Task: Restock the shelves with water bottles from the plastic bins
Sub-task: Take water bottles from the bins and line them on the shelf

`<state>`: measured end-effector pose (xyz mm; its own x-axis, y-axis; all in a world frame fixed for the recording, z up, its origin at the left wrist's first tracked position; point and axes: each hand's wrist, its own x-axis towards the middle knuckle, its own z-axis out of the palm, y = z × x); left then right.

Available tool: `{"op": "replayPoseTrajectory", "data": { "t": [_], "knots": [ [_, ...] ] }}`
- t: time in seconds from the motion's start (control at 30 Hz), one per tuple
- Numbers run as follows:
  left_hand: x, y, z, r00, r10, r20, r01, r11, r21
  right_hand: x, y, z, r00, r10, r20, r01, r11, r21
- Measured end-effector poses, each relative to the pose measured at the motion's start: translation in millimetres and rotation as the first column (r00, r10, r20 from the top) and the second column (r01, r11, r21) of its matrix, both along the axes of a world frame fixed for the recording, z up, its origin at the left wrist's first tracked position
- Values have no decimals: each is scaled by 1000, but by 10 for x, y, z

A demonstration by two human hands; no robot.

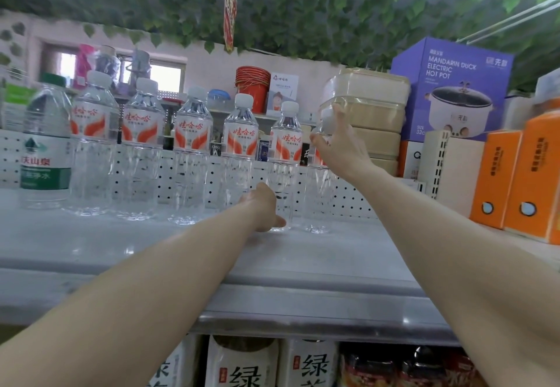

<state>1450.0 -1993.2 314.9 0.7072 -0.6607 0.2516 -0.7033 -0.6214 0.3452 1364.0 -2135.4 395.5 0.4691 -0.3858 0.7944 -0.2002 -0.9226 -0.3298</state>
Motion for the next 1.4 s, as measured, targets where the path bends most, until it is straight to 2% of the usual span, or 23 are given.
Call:
{"op": "replayPoseTrajectory", "data": {
  "t": [0.27,0.4,0.47,0.57,0.7,0.8,0.97,1.13,1.4],
  "knots": [
    [-82,58,3,1000,-2,11,1,999,32,-133,-12,-34,986,-89,-140,65,984,-169],
    [-228,196,61,997,4,82,-11,996,91,-434,48,-96,967,-171,-186,115,953,-280],
    [-345,311,96,993,10,122,-16,999,52,-638,100,-170,956,-204,-211,128,937,-324],
    [-619,467,86,964,13,267,6,998,-68,-1005,185,-340,947,-233,-221,130,908,-398],
    [-1214,670,-87,836,5,548,86,986,-140,-1607,292,-658,942,-244,-232,117,884,-453],
    [-1698,790,-315,783,9,622,99,985,-139,-2123,396,-928,929,-248,-275,95,878,-470],
    [-2356,944,-813,755,-13,656,159,974,-164,-2986,481,-1419,914,-267,-306,78,855,-512],
    [-2861,1042,-1463,760,-36,649,187,968,-165,-3545,474,-2182,910,-193,-367,1,886,-464],
    [-3313,1153,-3139,882,-143,449,197,977,-77,-4130,558,-4056,850,-85,-519,-71,959,-273]
  ]
}}
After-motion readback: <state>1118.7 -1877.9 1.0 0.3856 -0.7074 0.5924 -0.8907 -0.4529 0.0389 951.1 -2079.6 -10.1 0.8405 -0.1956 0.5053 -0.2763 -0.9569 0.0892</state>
